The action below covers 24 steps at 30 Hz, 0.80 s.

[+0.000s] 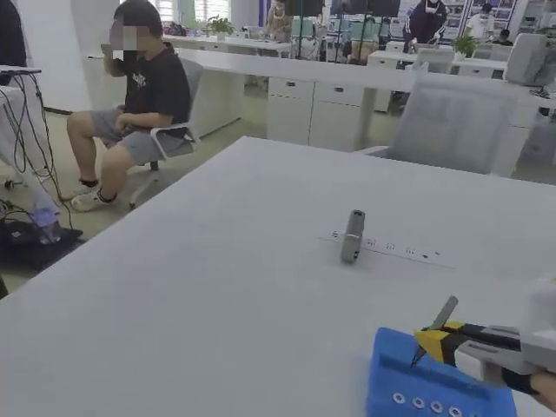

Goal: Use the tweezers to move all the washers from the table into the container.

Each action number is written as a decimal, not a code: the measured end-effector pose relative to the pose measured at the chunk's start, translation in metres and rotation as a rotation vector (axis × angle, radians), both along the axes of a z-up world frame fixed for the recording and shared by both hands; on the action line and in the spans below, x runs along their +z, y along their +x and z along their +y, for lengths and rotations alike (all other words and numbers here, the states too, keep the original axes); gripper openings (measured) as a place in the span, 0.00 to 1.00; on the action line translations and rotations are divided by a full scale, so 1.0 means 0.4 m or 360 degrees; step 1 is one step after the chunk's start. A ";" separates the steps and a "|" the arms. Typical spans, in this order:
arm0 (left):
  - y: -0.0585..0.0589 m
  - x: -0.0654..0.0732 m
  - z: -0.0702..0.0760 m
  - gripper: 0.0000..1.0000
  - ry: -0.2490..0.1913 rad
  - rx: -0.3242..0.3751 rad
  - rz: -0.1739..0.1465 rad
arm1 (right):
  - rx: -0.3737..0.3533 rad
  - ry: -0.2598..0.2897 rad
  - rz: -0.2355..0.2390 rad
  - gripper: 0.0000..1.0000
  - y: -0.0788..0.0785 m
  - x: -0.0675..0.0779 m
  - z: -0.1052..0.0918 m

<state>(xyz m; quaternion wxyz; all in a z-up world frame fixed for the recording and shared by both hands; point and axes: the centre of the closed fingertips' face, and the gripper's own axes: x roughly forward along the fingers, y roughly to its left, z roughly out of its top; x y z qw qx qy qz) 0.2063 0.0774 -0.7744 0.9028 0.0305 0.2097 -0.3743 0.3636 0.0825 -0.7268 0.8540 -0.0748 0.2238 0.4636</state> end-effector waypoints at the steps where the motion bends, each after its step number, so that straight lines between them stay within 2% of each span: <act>1: -0.001 0.001 -0.002 0.72 -0.0006 -0.0005 0.0003 | -0.0014 0.0025 -0.0008 0.04 -0.012 0.013 -0.009; 5: -0.003 0.004 -0.001 0.71 -0.0009 -0.0004 -0.0002 | -0.0038 0.0070 -0.0038 0.04 -0.050 0.038 -0.040; 9: -0.003 0.008 0.003 0.70 -0.0021 0.0011 0.0001 | -0.0062 0.0095 -0.0035 0.04 -0.089 0.038 -0.073; 17: -0.005 0.005 0.005 0.69 -0.0011 0.0018 0.0009 | -0.0028 0.0071 0.0041 0.04 -0.172 -0.006 -0.117; 19: -0.003 0.006 0.007 0.70 0.0009 0.0025 -0.0012 | -0.0016 0.0070 0.0068 0.04 -0.185 -0.022 -0.127; 22: -0.007 0.008 0.003 0.68 -0.0009 0.0008 0.0000 | -0.0001 0.0046 0.0101 0.04 -0.210 -0.049 -0.132; 24: -0.009 0.016 0.002 0.66 -0.0048 -0.0002 0.0005 | 0.0020 0.0013 0.0113 0.04 -0.229 -0.069 -0.134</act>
